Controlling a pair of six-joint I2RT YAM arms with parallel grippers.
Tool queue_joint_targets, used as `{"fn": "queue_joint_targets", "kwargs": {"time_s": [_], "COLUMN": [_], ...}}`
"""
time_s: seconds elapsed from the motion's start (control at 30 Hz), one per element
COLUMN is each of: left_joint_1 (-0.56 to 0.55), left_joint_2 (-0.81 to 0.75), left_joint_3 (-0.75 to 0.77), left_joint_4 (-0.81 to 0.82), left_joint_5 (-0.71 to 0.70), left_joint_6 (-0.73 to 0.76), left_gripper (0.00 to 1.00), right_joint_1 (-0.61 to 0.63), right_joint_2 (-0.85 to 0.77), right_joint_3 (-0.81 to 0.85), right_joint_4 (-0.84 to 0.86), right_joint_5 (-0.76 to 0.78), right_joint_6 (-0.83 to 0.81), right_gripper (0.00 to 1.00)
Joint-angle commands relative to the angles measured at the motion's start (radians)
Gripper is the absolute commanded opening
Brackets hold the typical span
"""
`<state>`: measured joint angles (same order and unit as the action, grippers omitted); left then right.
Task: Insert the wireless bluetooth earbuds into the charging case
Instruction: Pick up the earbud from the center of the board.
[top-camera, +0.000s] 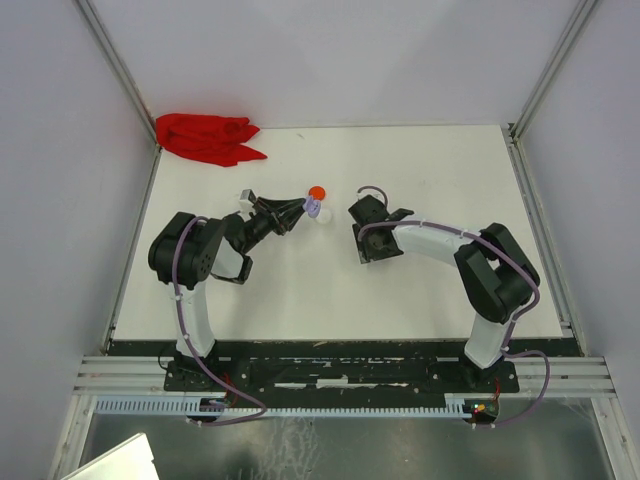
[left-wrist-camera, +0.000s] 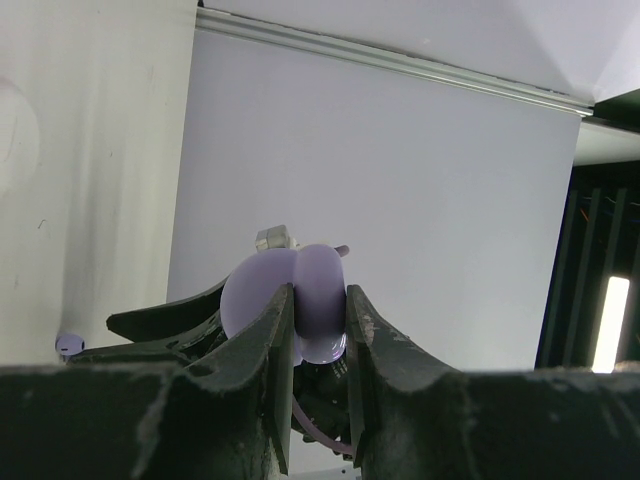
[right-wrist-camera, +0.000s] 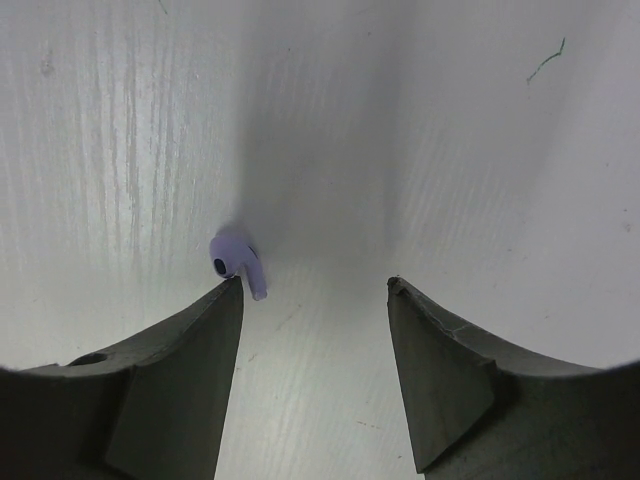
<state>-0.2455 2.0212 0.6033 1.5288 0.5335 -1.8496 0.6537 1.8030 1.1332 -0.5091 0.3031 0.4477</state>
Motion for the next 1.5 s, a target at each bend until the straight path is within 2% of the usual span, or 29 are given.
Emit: {"fn": "queue_joint_targets", "kwargs": {"time_s": [0.0,0.3,0.63,1.47], "left_joint_1": [0.006,0.006,0.005,0.009], "left_joint_2": [-0.044,-0.042,-0.045,-0.053], "left_joint_3": [-0.002,0.004,0.008,-0.005], "left_joint_4": [0.201,0.201,0.200,0.201], "left_joint_5": [0.017,0.019,0.019,0.019], "left_joint_6": [0.024,0.022,0.017,0.023], "left_gripper": [0.03,0.03,0.03,0.03], "right_joint_1": [0.018,0.034,0.033,-0.001], "right_joint_2": [-0.006,-0.005,0.064,0.098], "right_joint_3": [0.047,0.065,0.123,0.133], "right_joint_4": [0.014,0.034,0.026,0.010], "right_joint_5": [0.002,-0.041,-0.073,-0.123], "right_joint_6": [-0.014,-0.072,-0.112,-0.095], "right_gripper": [0.68,0.64,0.49,0.36]}}
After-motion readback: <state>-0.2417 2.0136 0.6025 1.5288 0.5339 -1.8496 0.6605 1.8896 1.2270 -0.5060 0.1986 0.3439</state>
